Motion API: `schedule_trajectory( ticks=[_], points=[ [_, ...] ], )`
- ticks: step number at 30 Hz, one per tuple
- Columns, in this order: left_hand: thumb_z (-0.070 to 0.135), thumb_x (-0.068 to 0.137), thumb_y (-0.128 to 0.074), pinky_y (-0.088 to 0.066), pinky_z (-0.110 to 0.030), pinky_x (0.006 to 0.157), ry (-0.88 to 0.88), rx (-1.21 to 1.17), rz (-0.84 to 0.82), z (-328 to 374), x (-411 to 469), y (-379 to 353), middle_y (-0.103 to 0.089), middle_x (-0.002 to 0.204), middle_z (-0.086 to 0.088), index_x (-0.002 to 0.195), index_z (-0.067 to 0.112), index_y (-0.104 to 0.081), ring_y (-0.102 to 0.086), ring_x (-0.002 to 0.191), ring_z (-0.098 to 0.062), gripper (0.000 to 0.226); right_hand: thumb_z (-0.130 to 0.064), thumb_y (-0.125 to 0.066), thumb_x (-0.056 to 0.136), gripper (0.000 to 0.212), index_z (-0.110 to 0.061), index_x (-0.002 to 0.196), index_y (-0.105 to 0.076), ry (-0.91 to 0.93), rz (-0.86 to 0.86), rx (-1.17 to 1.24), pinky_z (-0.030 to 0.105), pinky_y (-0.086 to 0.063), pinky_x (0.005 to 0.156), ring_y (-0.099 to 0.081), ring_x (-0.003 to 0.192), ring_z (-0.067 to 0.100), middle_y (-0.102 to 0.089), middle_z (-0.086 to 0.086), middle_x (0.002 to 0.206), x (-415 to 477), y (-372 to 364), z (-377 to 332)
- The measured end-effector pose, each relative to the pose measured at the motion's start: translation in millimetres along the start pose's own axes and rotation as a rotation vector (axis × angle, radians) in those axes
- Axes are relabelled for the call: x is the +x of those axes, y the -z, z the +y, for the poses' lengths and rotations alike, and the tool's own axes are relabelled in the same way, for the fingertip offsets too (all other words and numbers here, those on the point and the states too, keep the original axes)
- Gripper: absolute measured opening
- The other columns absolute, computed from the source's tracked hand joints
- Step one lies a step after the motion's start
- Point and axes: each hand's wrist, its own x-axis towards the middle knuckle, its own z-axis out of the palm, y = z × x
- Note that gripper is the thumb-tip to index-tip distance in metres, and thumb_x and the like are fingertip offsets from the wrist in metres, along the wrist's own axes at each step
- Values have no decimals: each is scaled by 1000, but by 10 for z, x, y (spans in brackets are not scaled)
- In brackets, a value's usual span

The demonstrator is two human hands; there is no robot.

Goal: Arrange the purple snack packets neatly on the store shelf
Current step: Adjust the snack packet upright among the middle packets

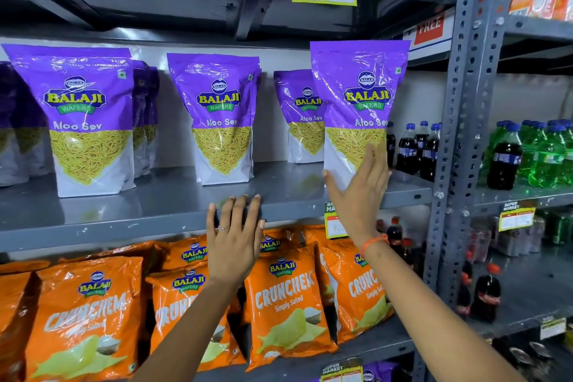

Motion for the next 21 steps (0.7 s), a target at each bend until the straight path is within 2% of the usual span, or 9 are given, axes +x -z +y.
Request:
schedule_trajectory(
  ticks=[4, 11, 17, 21],
  points=[
    [38, 98, -31, -23, -48, 110, -3, -6, 22, -101, 4, 68, -59, 125, -17, 135, 15, -51, -52, 117, -34, 48, -45, -58, 88, 81, -2, 148, -26, 128, -57, 52, 46, -18, 120, -20, 147, 35, -25, 21, 155, -222, -98, -253],
    [37, 98, -35, -28, -49, 108, 119, 33, 80, -788, -100, 186, -58, 126, -19, 132, 12, -57, -52, 114, -37, 47, -43, -61, 87, 81, -3, 148, -25, 173, -300, 143, 43, -25, 118, -29, 142, 35, -32, 22, 151, -360, -441, -890],
    [39, 98, -33, -24, -50, 110, 115, 97, 101, -1530, -247, 329, -58, 128, -18, 133, 14, -56, -44, 115, -33, 49, -40, -65, 86, 85, -1, 148, -22, 59, -462, 271, 39, -27, 111, -32, 136, 38, -33, 24, 147, -446, -917, -1543],
    [42, 97, -36, -26, -53, 108, 65, 178, 87, -1978, -300, 364, -58, 129, -20, 133, 14, -56, -53, 113, -38, 49, -47, -65, 84, 99, 0, 150, -9, -17, -486, 174, 44, -24, 117, -24, 141, 41, -20, 29, 154, -357, -1261, -1871]
  ],
)
